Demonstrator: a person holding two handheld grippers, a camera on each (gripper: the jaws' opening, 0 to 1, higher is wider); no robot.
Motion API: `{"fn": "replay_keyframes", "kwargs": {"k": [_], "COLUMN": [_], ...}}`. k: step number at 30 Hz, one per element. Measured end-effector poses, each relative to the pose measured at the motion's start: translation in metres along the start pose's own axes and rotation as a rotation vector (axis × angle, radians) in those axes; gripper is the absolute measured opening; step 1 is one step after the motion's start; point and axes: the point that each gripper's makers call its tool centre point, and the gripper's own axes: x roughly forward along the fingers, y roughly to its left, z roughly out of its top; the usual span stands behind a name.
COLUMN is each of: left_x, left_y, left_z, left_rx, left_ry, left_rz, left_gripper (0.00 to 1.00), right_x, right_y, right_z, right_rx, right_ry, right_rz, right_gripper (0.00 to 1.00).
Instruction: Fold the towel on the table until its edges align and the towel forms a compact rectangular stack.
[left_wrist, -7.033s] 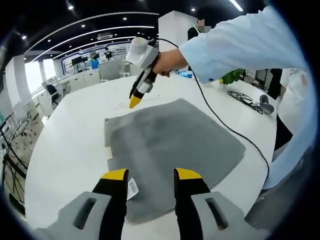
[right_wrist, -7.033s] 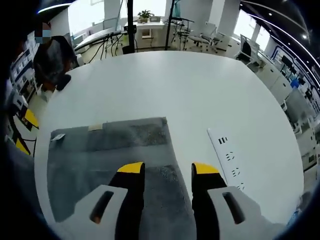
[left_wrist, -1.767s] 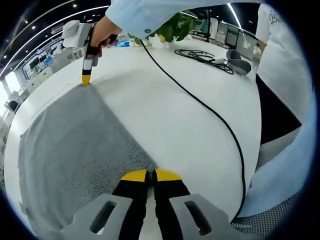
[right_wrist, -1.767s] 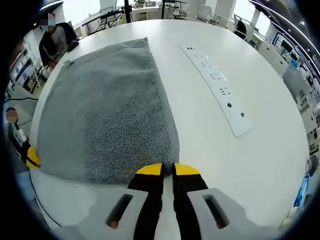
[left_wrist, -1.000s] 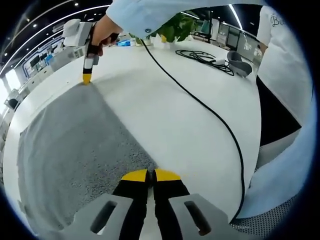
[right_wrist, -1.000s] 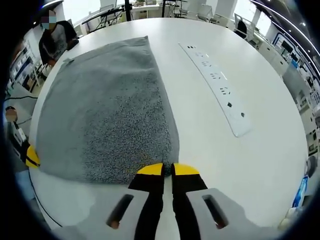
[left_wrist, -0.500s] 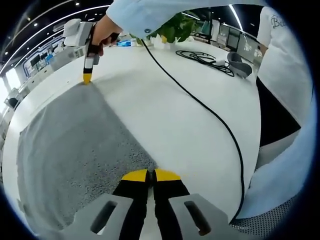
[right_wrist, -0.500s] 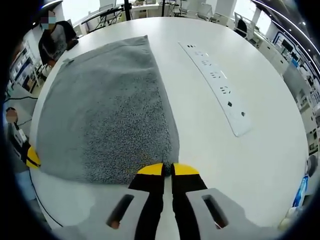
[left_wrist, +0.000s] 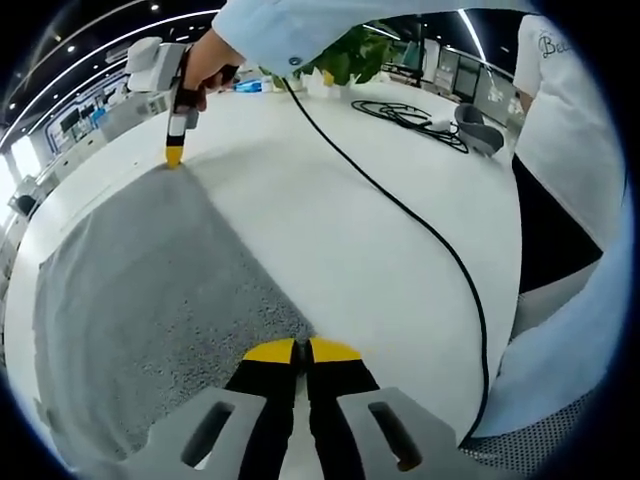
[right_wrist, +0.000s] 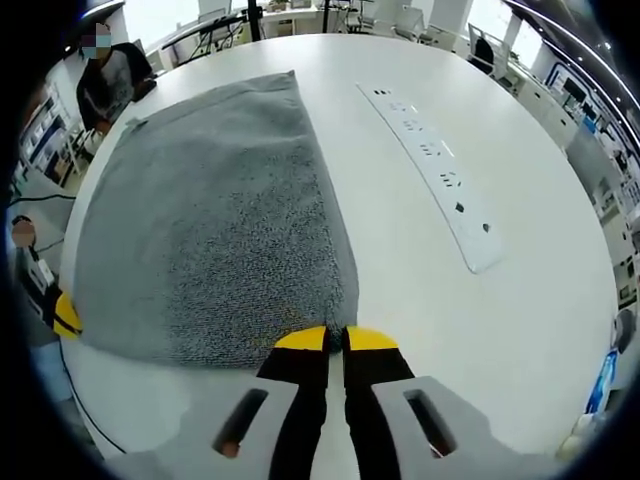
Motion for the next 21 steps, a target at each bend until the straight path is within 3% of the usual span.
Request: {"fn": "replay_keyframes", "kwargs": {"k": [21], "left_x": [0.0006], "left_y": [0.0001], "left_z": [-0.0001], "left_rx": [-0.009], "left_ry": [0.006], "left_rz": [-0.011], "left_gripper": [0.03], "right_x": [-0.0030], "right_y": [0.0067], "right_z": [-0.0011], "right_rx": [-0.003], "right_ry": [-0.004], "right_rz": [0.004], "right_gripper": [0.02]}}
